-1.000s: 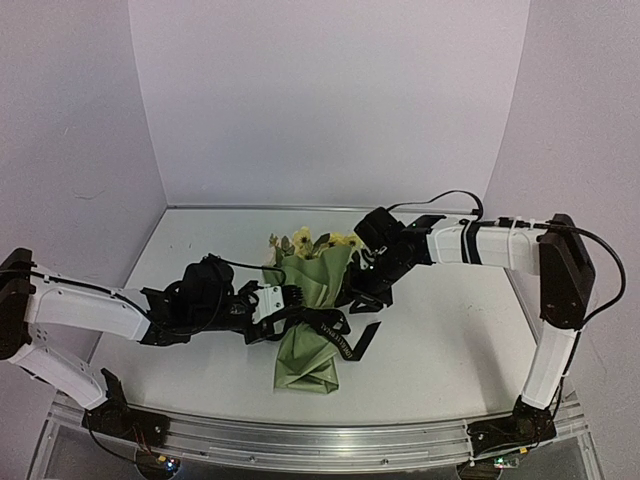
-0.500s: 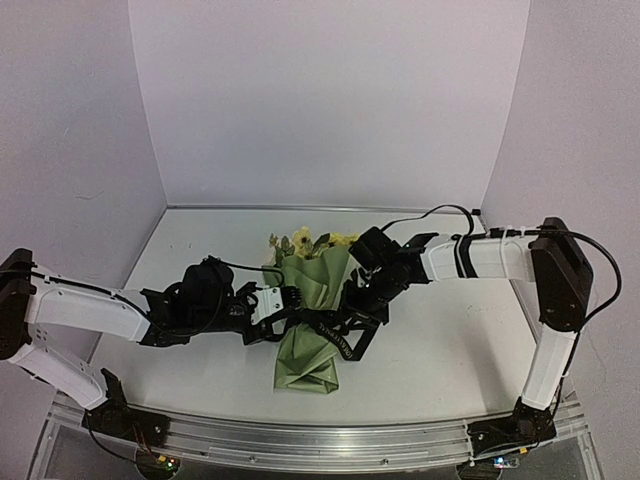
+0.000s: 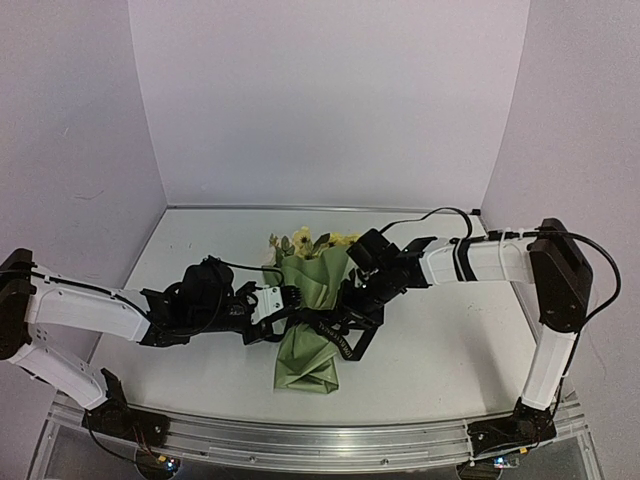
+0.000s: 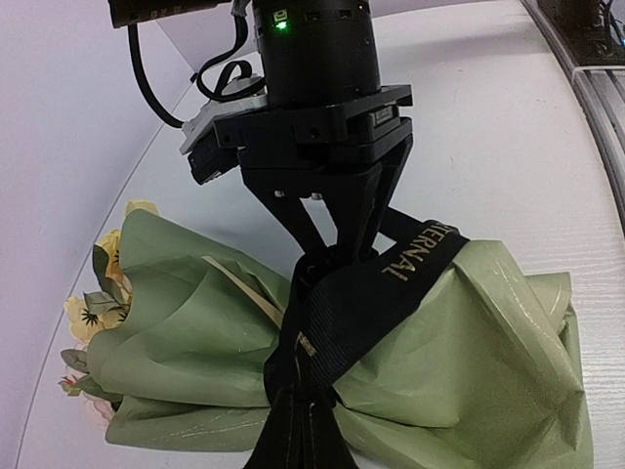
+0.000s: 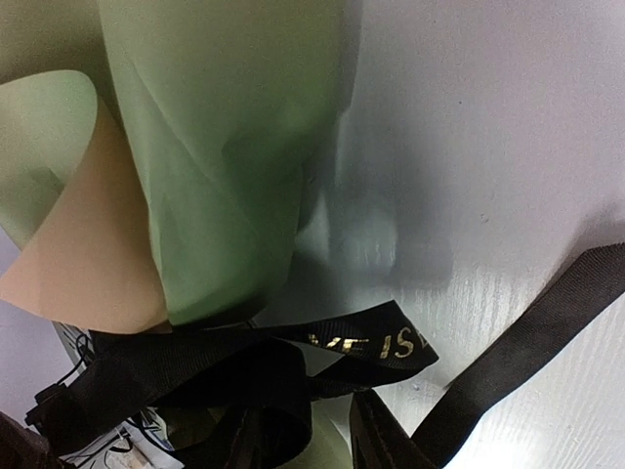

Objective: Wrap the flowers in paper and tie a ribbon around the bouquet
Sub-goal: Cross the half-tied ribbon over the folded bouquet.

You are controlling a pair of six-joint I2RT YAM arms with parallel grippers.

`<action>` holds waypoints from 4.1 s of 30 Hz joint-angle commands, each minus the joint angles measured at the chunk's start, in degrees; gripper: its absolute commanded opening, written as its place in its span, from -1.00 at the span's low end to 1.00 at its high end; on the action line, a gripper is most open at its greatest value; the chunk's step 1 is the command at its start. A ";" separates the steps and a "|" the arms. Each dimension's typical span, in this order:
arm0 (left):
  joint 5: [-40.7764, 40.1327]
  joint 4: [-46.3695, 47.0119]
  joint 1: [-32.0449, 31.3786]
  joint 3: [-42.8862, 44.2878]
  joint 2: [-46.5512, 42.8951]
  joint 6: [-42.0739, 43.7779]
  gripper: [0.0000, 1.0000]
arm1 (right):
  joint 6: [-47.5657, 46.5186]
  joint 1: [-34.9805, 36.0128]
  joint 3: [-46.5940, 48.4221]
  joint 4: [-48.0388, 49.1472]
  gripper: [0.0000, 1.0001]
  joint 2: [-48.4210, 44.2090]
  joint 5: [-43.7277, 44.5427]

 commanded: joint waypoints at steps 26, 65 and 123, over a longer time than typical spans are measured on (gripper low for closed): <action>-0.79 -4.54 -1.76 0.42 -3.64 -2.61 -1.00 | -21.79 0.19 26.04 -26.85 -1.00 1.38 1.48; 3.13 1.95 -6.57 26.61 25.43 -5.48 -0.62 | -31.81 -6.08 26.99 -30.20 -1.00 3.09 -12.20; 19.62 10.89 6.08 20.51 23.79 -23.94 -0.17 | -36.26 -6.39 21.55 -23.83 -1.00 -1.63 -15.50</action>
